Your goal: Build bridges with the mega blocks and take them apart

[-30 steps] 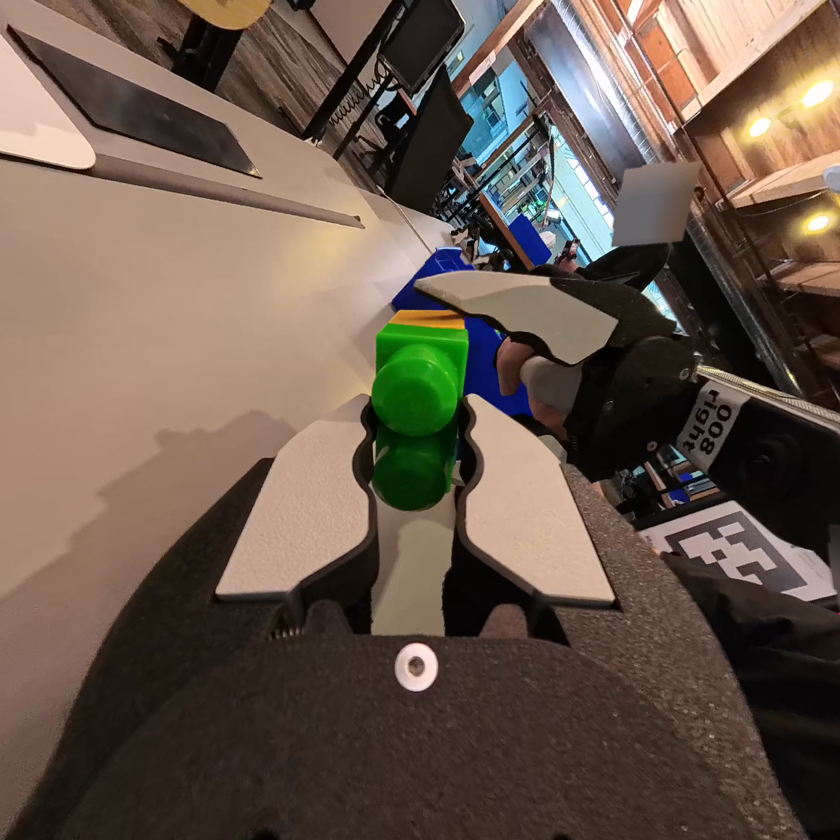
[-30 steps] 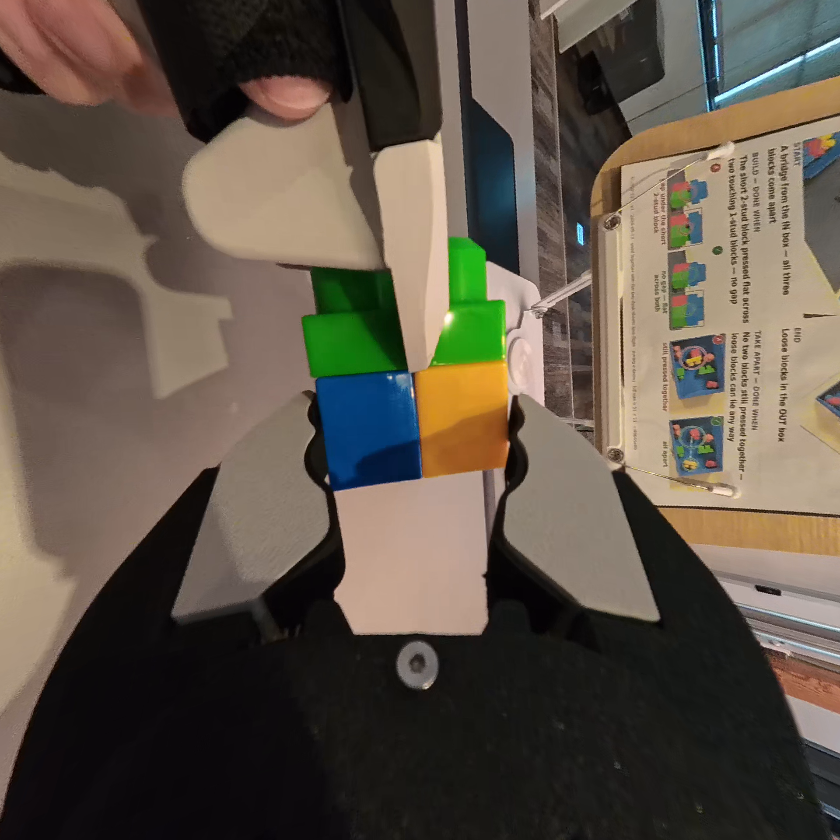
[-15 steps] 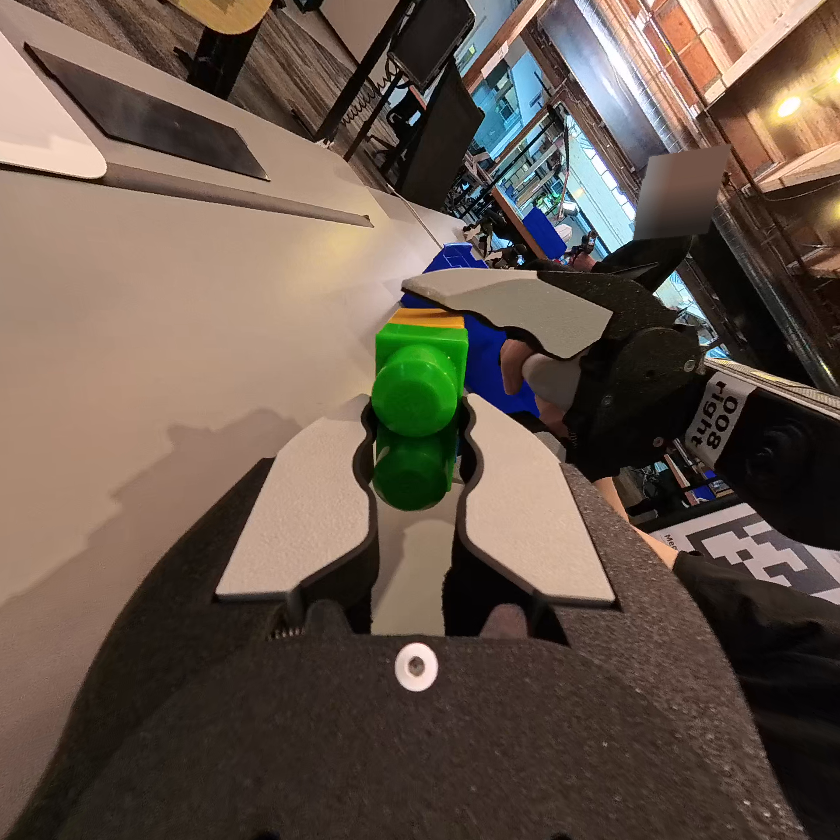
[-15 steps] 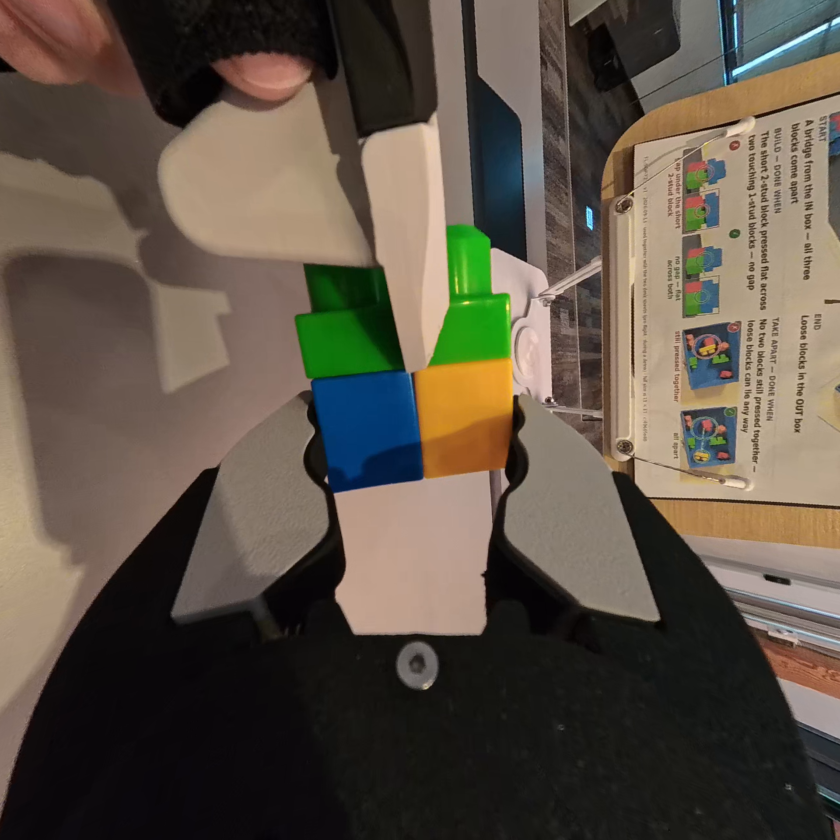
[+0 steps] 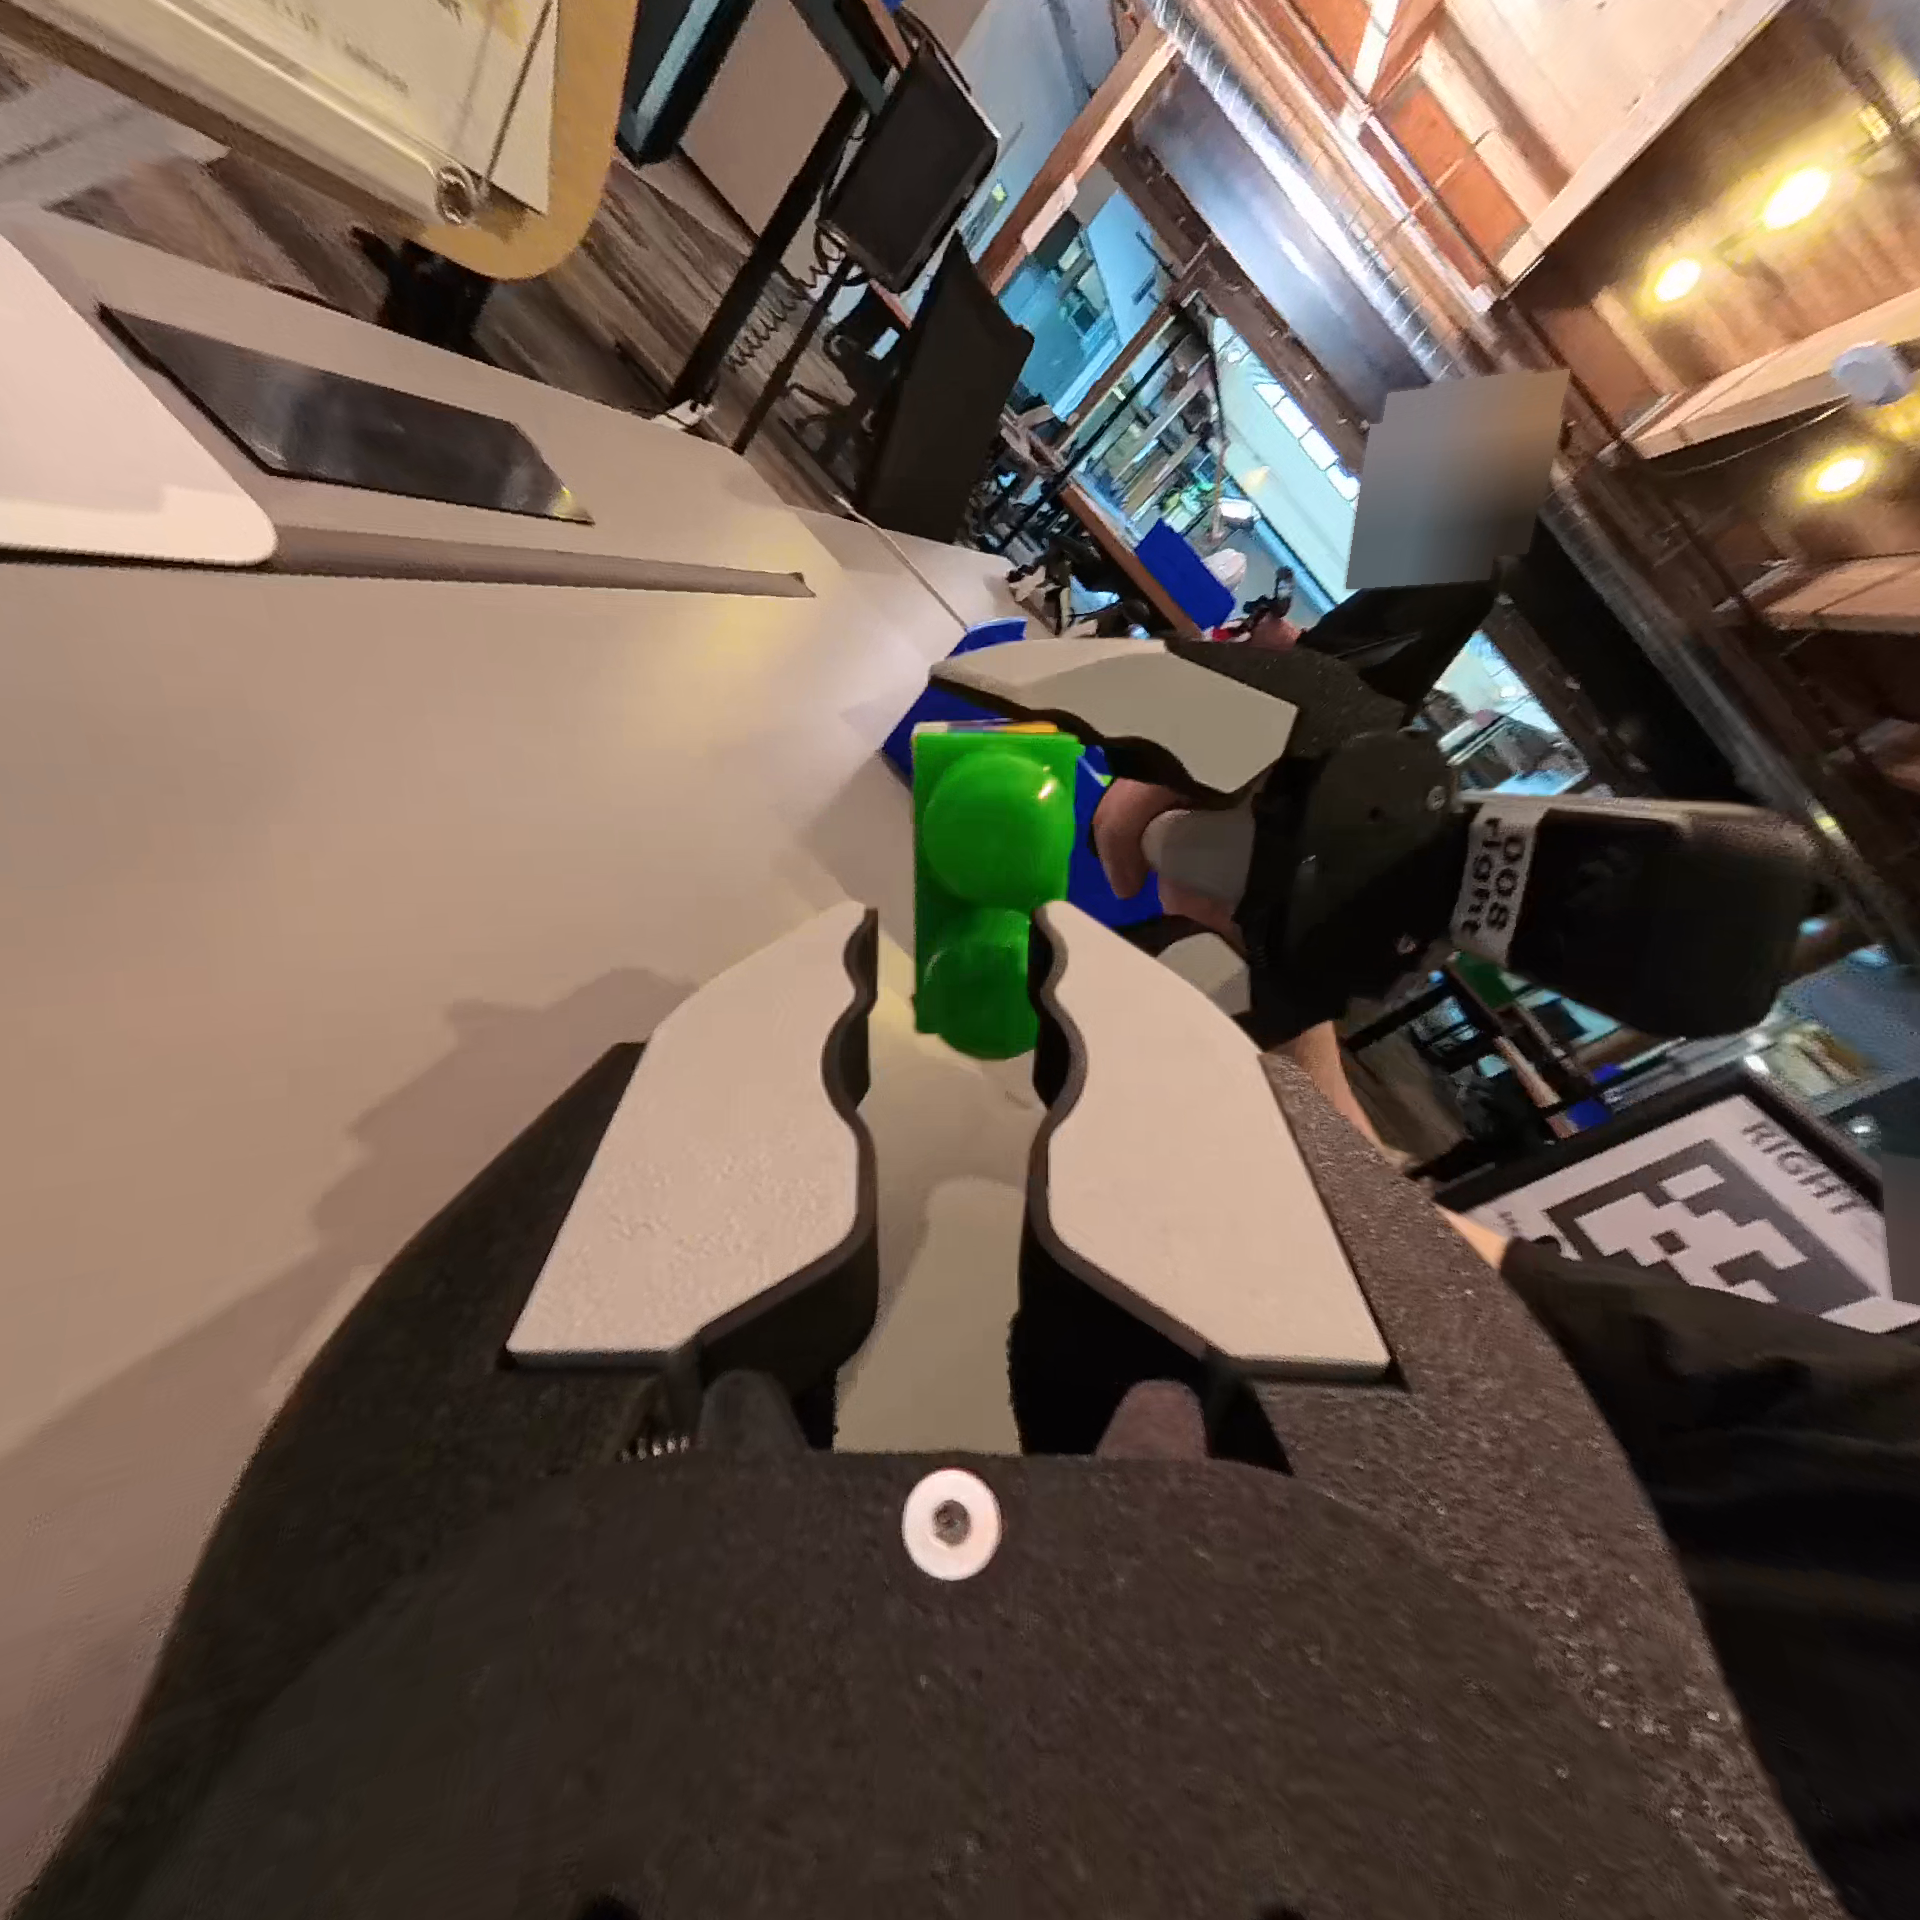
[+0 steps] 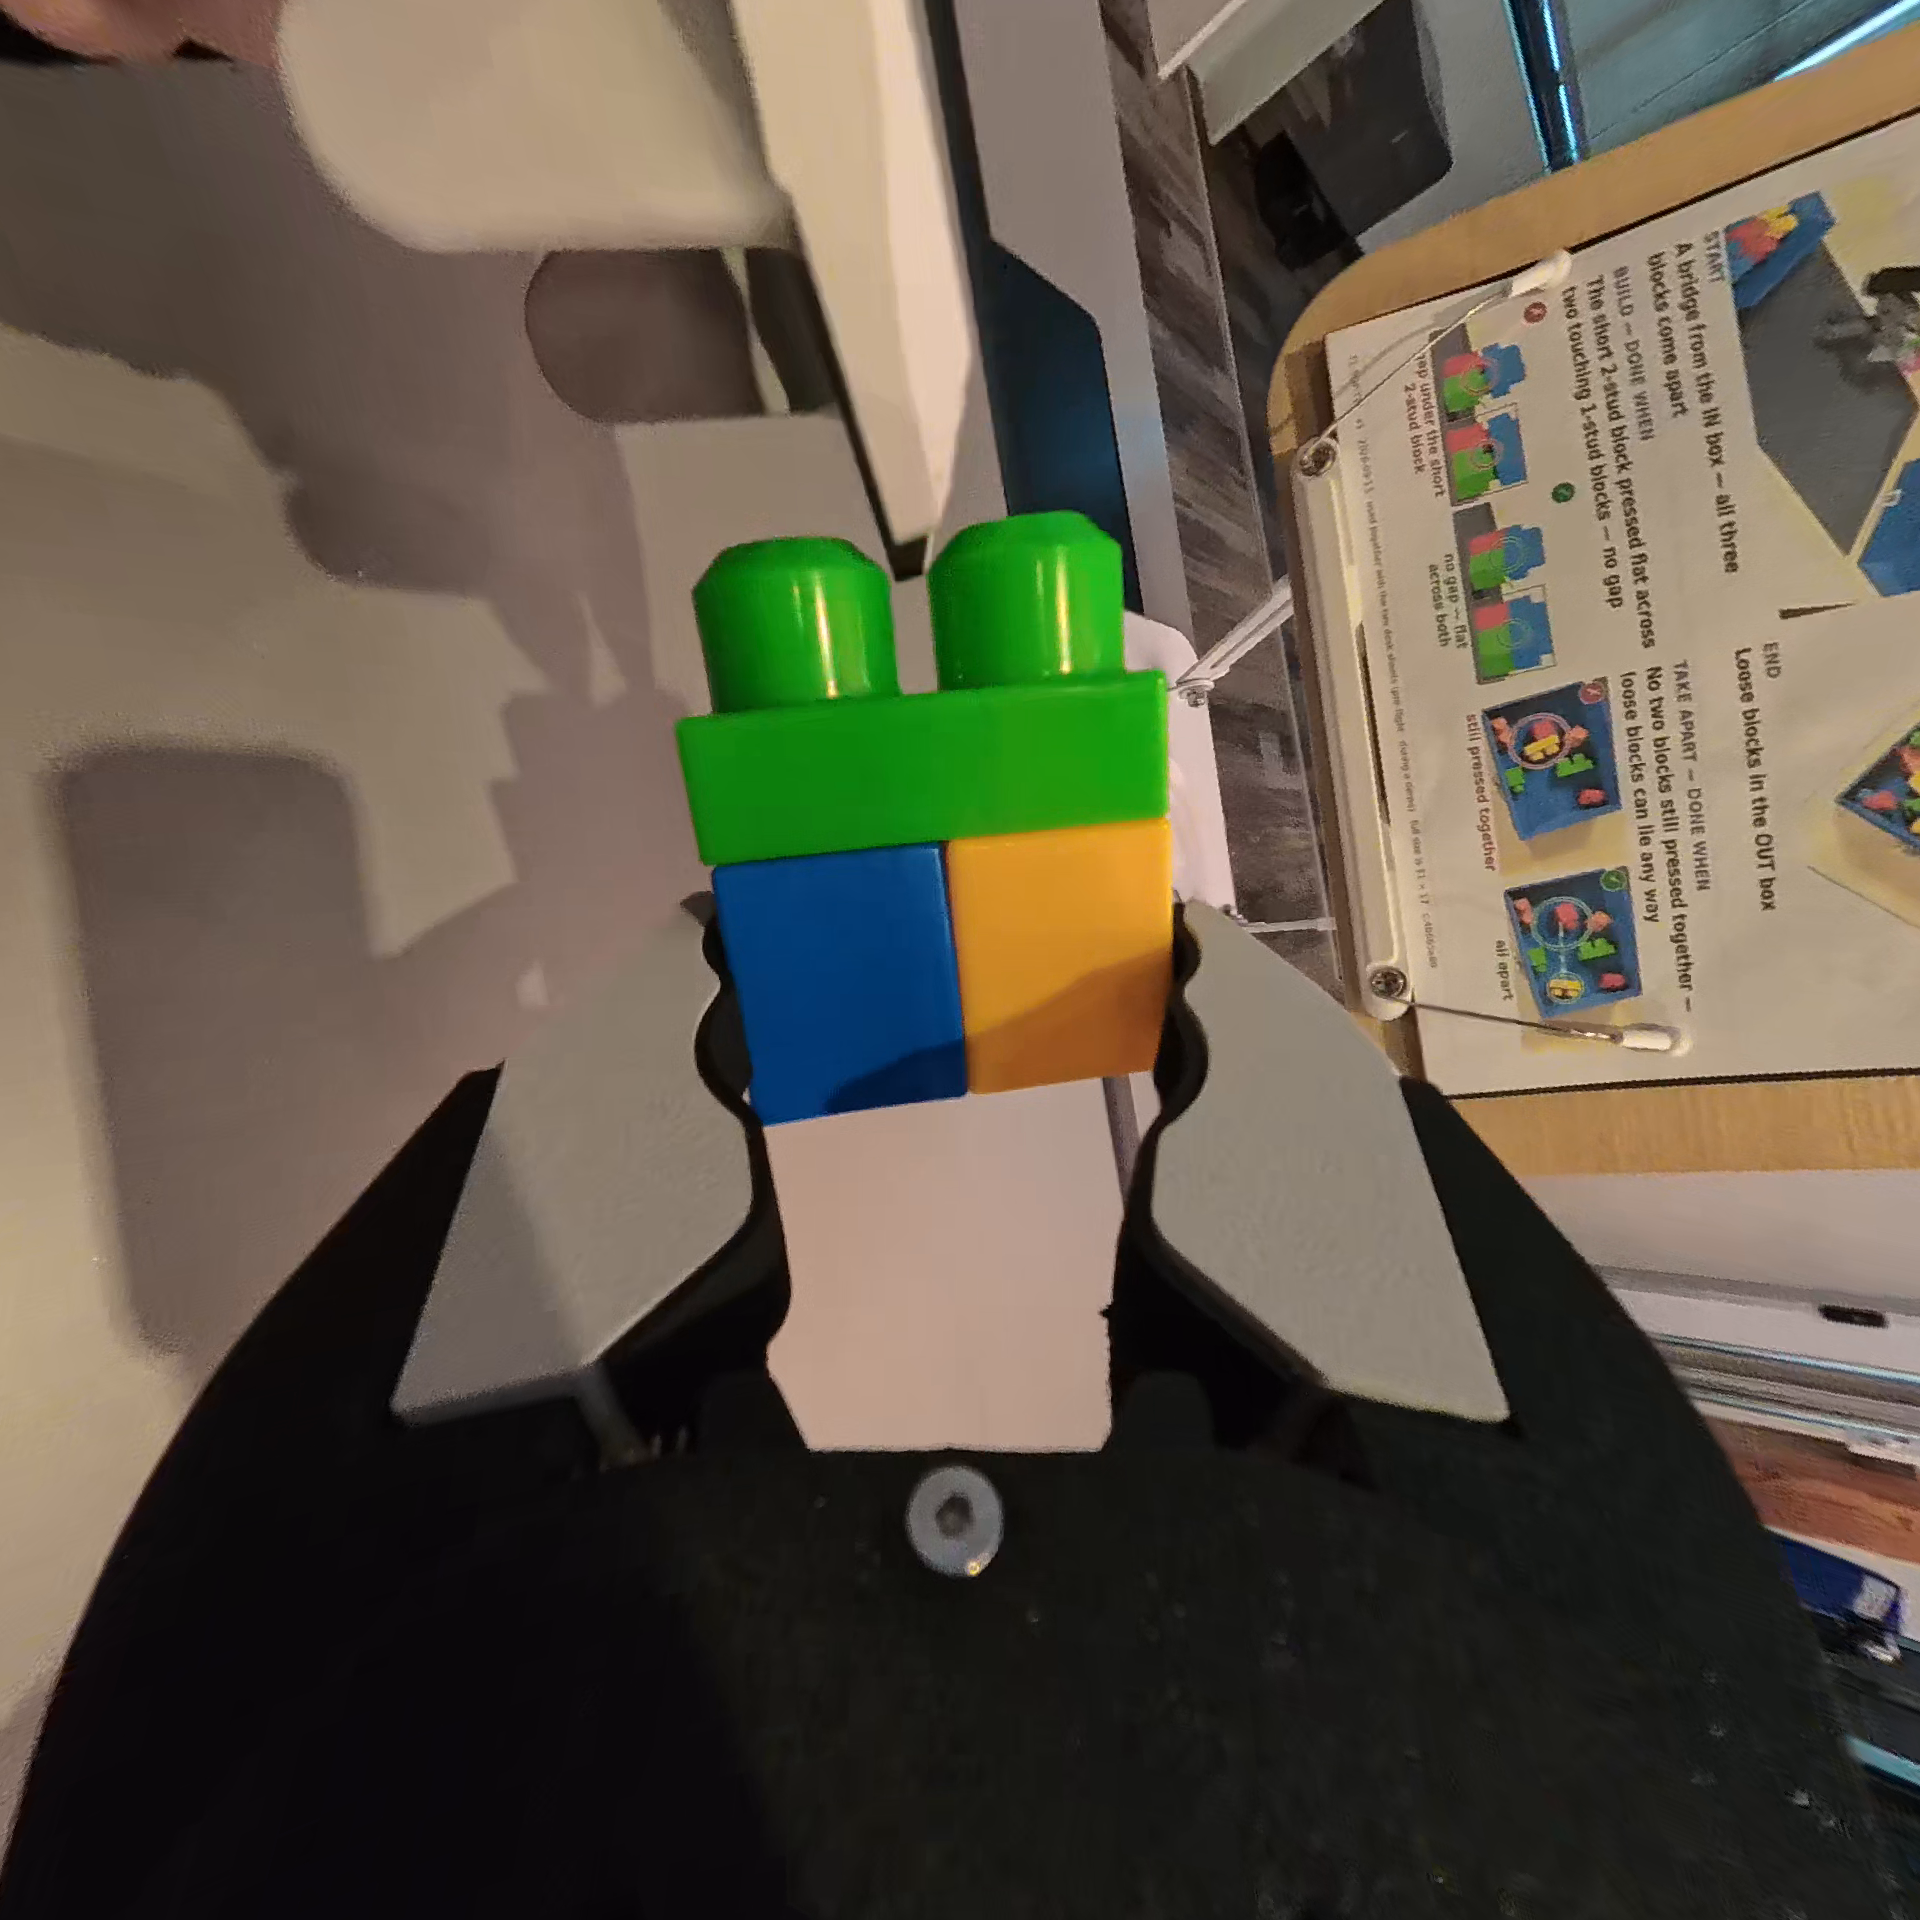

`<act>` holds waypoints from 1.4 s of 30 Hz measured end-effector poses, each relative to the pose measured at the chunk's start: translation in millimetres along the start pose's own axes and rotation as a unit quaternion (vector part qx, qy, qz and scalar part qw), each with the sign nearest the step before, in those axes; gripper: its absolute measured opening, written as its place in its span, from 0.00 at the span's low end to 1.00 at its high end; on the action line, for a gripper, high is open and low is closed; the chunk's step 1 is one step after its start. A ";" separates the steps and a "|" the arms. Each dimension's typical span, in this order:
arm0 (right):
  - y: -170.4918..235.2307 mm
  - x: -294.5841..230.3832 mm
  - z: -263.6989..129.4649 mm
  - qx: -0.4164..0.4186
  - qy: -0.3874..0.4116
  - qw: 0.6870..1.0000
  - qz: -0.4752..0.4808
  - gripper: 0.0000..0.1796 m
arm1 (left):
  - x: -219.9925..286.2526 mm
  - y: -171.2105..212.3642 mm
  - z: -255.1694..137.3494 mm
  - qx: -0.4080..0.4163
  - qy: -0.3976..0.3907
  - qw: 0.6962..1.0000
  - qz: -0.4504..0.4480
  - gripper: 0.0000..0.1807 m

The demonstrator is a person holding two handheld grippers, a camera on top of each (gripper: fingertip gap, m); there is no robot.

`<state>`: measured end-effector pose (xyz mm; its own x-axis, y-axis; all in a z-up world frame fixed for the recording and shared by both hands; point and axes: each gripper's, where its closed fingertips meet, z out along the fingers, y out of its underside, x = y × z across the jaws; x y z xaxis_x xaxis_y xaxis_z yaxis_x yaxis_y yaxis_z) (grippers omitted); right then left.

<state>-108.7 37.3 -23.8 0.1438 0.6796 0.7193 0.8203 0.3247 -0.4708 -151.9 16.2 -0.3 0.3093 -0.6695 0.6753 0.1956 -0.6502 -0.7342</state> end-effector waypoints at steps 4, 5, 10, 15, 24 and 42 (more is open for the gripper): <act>-2.2 -0.7 0.5 0.025 -0.014 0.999 0.029 0.43 | 2.0 1.1 -0.4 -0.015 -0.009 0.999 0.033 0.15; -3.1 -2.5 1.6 0.032 -0.020 0.999 0.033 0.43 | 2.8 1.6 -0.5 -0.020 -0.012 0.999 0.039 0.15; -6.9 -7.6 3.2 0.042 -0.026 0.999 0.024 0.43 | 8.9 5.7 2.4 -0.033 -0.010 0.998 0.057 0.15; -7.3 -9.3 4.3 0.039 -0.024 0.999 0.019 0.43 | 11.7 12.8 8.1 -0.046 0.000 0.998 0.049 0.16; -16.8 -7.2 3.8 0.049 0.014 0.999 -0.018 0.43 | -1.0 13.0 10.9 -0.034 -0.042 0.998 0.033 0.30; -12.9 -19.5 9.1 0.040 -0.011 0.999 -0.027 0.42 | 0.3 27.6 14.2 -0.060 -0.020 0.998 0.016 0.19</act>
<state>-127.1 25.8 -36.5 0.0886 0.6733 0.7341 0.7792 0.4122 -0.4721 -133.3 3.2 -21.3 0.3504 -0.6774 0.6468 0.0727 -0.6689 -0.7398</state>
